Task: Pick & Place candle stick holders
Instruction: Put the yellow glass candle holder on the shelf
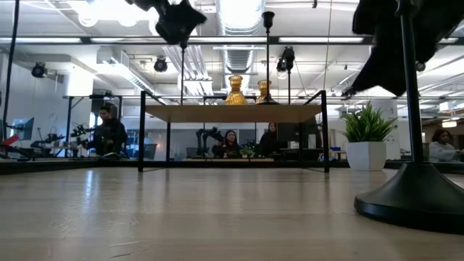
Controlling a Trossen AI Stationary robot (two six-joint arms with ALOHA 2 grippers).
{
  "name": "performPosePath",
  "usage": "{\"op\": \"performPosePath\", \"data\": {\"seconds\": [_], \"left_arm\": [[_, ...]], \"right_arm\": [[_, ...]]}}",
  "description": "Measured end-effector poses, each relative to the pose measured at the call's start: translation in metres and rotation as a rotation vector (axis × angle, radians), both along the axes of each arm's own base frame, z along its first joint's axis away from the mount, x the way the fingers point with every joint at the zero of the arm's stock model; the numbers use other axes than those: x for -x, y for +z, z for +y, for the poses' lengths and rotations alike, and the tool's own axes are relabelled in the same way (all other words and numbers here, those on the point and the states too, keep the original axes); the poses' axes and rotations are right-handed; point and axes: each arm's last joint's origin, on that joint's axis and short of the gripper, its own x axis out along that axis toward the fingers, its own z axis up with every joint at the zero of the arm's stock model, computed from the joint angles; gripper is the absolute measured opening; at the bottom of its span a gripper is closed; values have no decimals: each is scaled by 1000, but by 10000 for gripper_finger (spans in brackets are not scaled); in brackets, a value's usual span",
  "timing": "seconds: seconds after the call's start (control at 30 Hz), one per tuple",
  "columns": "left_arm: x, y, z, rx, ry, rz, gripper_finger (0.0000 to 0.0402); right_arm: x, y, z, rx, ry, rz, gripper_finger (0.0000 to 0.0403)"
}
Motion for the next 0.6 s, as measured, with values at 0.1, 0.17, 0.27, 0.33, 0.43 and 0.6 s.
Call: {"op": "performPosePath", "data": {"seconds": [0.1, 0.17, 0.27, 0.33, 0.43, 0.6], "left_arm": [[4, 3, 5, -38, 175, 10, 277], [10, 9, 9, -73, 293, -13, 277], [25, 22, 15, -145, 454, -54, 277], [39, 30, 20, -195, 562, -76, 277], [62, 46, 26, -247, 723, -142, 277], [101, 71, 33, -243, 888, -275, 277]], "right_arm": [[-1, 6, 9, -58, 304, -14, 8], [1, 8, 16, -110, 497, -18, 8], [8, 5, 26, -124, 652, 27, 8], [11, 5, 31, -83, 696, 19, 8], [14, 5, 35, 10, 699, -2, 8], [16, -1, 38, 119, 677, -35, 8]]}}
